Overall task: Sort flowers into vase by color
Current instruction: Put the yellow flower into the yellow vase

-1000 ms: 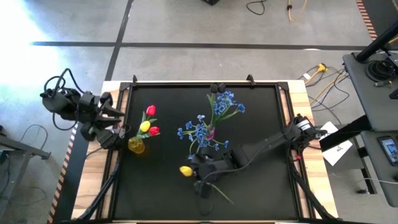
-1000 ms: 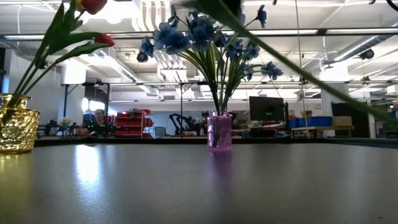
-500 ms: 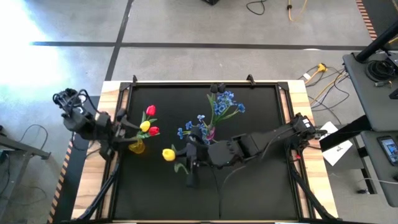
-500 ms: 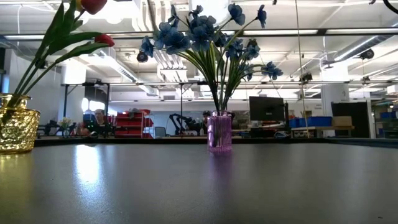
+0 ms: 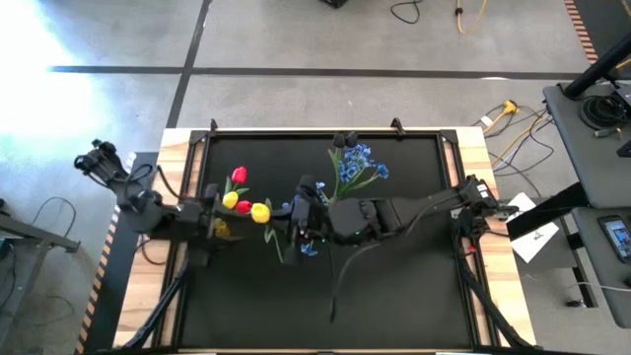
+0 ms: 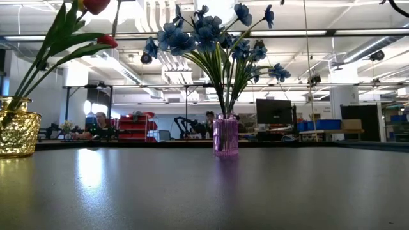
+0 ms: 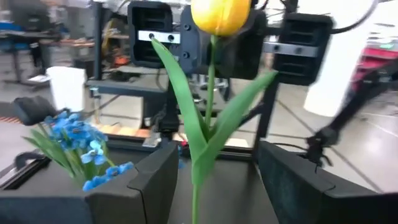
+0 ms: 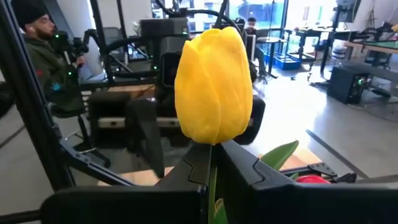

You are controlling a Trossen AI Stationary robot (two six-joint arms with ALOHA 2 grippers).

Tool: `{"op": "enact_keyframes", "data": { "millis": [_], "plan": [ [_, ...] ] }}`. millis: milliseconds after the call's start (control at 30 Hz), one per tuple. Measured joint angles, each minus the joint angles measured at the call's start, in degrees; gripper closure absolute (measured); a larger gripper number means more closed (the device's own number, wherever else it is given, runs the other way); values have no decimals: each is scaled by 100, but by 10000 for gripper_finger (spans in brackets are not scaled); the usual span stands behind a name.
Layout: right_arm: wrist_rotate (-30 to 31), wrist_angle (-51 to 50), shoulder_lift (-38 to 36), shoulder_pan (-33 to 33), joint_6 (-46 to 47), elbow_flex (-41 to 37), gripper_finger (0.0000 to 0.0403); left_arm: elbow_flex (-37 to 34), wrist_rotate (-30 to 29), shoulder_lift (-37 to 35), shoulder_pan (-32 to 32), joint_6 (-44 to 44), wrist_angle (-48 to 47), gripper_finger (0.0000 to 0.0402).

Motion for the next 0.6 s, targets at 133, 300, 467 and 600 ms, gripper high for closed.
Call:
{"op": "enact_keyframes", "data": {
  "millis": [133,300,467,600],
  "plan": [
    [-16,2,0,-23,-2,-28,390,342,82,591,390,-204,-4,198],
    [-19,-39,2,-23,-7,-39,390,863,192,1171,757,-305,-2,198],
    [-20,-39,2,-23,-4,-45,390,1264,225,1507,964,-11,-162,226],
    [-27,-36,2,-10,-3,-45,390,1427,226,1493,991,-7,-571,298]
  ]
}}
